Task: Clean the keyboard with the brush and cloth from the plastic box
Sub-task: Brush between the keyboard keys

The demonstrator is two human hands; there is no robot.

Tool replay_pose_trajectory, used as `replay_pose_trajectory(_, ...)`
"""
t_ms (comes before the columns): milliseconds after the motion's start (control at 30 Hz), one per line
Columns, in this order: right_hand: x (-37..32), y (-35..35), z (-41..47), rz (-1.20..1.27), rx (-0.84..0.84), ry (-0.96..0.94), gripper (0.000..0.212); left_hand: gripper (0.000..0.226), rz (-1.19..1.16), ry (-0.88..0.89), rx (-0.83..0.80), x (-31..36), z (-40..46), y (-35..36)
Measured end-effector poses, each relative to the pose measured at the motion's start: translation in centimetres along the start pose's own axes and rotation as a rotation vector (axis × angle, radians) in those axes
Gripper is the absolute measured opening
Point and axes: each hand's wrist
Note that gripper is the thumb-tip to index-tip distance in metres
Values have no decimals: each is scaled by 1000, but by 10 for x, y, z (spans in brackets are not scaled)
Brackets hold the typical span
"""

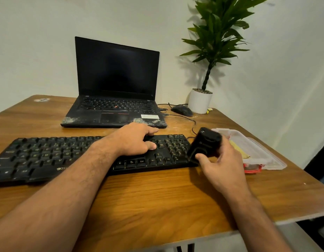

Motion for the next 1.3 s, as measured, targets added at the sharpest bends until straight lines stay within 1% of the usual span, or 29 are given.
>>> replay_pose_trajectory(67, 1, -2, -1, -1, 76, 49, 55, 63, 7, 0, 2, 0, 1, 0)
replay_pose_trajectory(100, 2, -3, -2, 14, 73, 45, 56, 63, 7, 1, 3, 0, 1, 0)
replay_pose_trajectory(200, 1, -4, -7, 91, -38, 7, 57, 62, -3, 2, 4, 0, 0, 0)
replay_pose_trajectory(233, 1, -3, -7, 91, -45, 5, 56, 62, -5, 1, 4, 0, 0, 0)
replay_pose_trajectory(367, 0, -3, -2, 22, 76, 45, 51, 61, -10, -6, 2, 1, 0, 0)
replay_pose_trajectory(400, -1, -2, -1, 20, 63, 32, 50, 62, -9, -7, 1, 1, 0, 0)
replay_pose_trajectory(533, -14, 2, 12, 32, -111, -46, 51, 62, -6, -9, 10, 1, 0, 0)
replay_pose_trajectory(667, -21, 7, 46, -17, -101, 3, 58, 62, -8, -18, 3, 1, 1, 0)
replay_pose_trajectory(767, -22, 12, 58, 95, -230, -11, 55, 63, -13, -15, 1, 2, 2, 0)
replay_pose_trajectory(800, -22, 15, 58, 99, -248, -14, 56, 63, -14, -16, -2, 2, 2, -1)
replay_pose_trajectory(833, -20, 19, 60, 90, -239, -7, 57, 63, -12, -16, -6, 2, 2, -1)
replay_pose_trajectory(967, -20, 30, 66, 6, -57, 64, 60, 64, 6, -14, -15, -1, 5, 0)
replay_pose_trajectory(1033, -20, 29, 64, -26, -54, 30, 60, 64, 9, -14, -11, -2, 6, 0)
replay_pose_trajectory(1133, -20, 25, 55, 43, -163, -16, 57, 65, 9, -15, -10, -2, 6, 1)
replay_pose_trajectory(1167, -19, 26, 55, 52, -169, -10, 56, 64, 14, -12, -8, -2, 6, 1)
replay_pose_trajectory(1233, -15, 29, 62, 27, -95, 42, 54, 64, 22, -7, -8, -2, 6, 1)
replay_pose_trajectory(1300, -12, 27, 69, -55, -6, 90, 53, 64, 23, -3, -7, -1, 6, 1)
Point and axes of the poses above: each hand's wrist, its own z-axis towards the middle knuckle, its own y-axis out of the palm, x = y × z, and after that the axes turned 10 degrees about -z, right-handed
